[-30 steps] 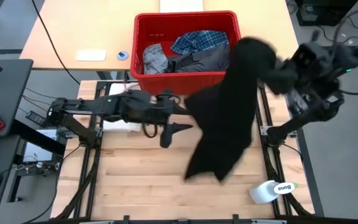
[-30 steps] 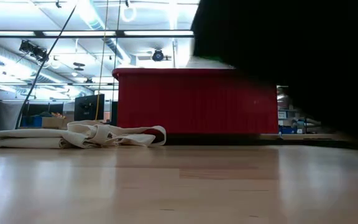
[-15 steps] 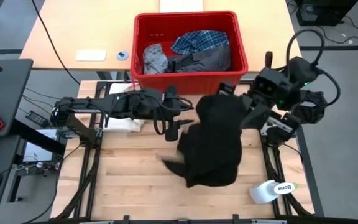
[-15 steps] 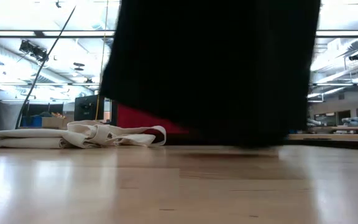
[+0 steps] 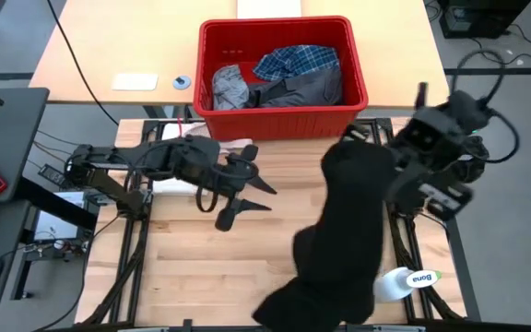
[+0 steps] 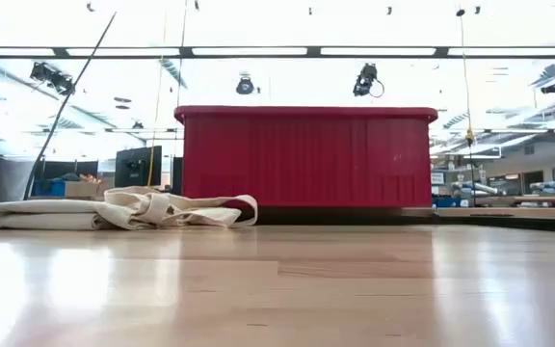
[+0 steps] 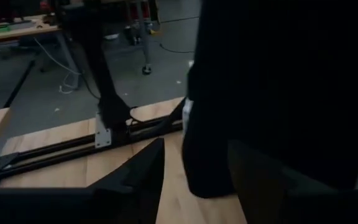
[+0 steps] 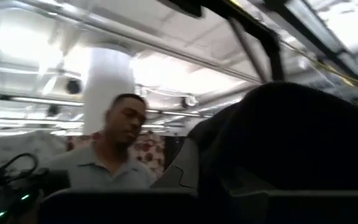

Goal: Fold Laundry from Bin
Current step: Fold the black shirt

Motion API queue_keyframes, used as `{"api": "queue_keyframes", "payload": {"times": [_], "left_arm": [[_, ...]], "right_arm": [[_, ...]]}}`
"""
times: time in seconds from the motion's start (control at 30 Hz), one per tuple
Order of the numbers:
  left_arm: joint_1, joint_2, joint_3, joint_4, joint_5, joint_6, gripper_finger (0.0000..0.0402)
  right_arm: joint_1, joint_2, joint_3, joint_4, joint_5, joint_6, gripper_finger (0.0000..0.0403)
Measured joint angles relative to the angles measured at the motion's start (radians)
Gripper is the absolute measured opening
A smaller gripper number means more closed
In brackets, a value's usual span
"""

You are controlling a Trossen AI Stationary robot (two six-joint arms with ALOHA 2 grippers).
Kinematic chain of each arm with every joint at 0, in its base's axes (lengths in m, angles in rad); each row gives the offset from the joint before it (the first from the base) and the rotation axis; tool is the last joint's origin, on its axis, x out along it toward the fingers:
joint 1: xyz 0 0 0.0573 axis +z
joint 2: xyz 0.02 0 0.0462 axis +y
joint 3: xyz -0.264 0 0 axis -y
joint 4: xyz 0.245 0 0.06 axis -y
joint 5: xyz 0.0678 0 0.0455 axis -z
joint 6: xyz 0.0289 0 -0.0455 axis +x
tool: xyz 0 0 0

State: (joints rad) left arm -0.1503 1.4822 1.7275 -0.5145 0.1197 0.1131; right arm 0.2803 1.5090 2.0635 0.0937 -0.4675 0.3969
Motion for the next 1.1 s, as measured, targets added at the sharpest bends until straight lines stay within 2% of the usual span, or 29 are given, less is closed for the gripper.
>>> {"api": "queue_keyframes", "payload": {"times": [0.1,0.23,0.4,0.5,0.57,0.67,0.77,0.87,1.0,1.1], "left_arm": [[-0.023,0.001,0.0,0.027,-0.034,-0.025,0.0172],[-0.028,0.01,-0.001,0.035,-0.068,-0.08,0.0172],[-0.029,0.009,-0.002,0.054,-0.072,-0.102,0.0172],[-0.042,0.009,-0.002,0.078,-0.072,-0.101,0.0172],[-0.048,0.009,-0.002,0.086,-0.072,-0.091,0.0172],[-0.05,0.013,-0.002,0.096,-0.08,-0.077,0.0172],[-0.05,0.014,-0.002,0.08,-0.208,-0.086,0.0172],[-0.05,0.003,-0.002,0.031,-0.396,-0.072,0.0172],[-0.05,0.002,-0.001,-0.029,-0.663,-0.037,0.0172],[-0.041,0.003,-0.002,-0.01,-0.719,0.004,0.0172]], "right_arm": [[-0.029,0.016,0.0,-0.036,0.06,0.005,0.0011],[-0.092,0.054,0.0,-0.031,0.087,0.039,0.0011],[-0.132,0.116,0.0,0.066,0.243,0.138,0.0012],[-0.143,0.137,0.0,0.066,0.289,0.166,0.0012],[-0.154,0.141,0.0,0.067,0.216,0.195,0.0012],[-0.143,0.14,0.0,0.107,0.036,0.257,0.0012],[-0.089,0.132,0.0,0.129,-0.133,0.295,0.0012],[-0.039,0.107,0.0,0.094,-0.213,0.281,0.0012],[-0.012,0.049,0.0,-0.051,-0.21,0.232,0.0012],[-0.006,0.021,0.0,-0.146,-0.135,0.189,0.0012]]}}
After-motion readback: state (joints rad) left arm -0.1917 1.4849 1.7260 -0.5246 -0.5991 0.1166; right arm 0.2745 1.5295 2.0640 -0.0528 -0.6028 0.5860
